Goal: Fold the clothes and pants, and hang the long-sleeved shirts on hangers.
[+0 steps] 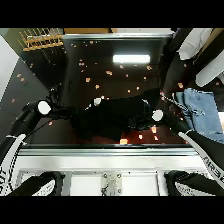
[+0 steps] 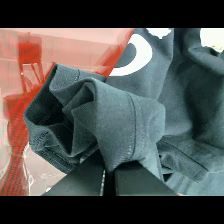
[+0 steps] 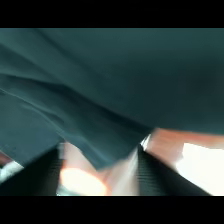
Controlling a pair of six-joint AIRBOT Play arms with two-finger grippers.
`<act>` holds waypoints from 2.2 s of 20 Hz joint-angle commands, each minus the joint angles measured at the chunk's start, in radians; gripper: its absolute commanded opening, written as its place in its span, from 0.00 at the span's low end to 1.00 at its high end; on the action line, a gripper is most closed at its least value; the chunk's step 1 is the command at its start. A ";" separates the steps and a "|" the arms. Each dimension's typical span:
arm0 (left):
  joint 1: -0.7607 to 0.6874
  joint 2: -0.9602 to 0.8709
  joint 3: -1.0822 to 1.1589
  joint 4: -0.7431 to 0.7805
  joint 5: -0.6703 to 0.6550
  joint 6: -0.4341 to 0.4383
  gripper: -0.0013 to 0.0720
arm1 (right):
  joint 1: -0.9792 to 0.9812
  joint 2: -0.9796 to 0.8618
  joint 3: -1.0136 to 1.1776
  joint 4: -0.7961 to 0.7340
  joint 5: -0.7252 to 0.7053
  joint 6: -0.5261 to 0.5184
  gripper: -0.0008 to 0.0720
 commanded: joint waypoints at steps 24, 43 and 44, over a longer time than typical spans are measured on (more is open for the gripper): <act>0.193 0.873 0.498 0.071 -0.208 -0.020 0.03 | -0.606 0.752 0.784 -0.380 0.095 -0.030 0.03; 0.177 -0.384 0.602 -0.007 -0.101 0.090 1.00 | -0.388 -0.147 0.824 -0.275 -0.042 -0.062 0.79; 0.190 -0.413 0.661 -0.007 -0.144 0.091 1.00 | -0.400 -0.137 0.828 -0.274 -0.042 -0.061 0.80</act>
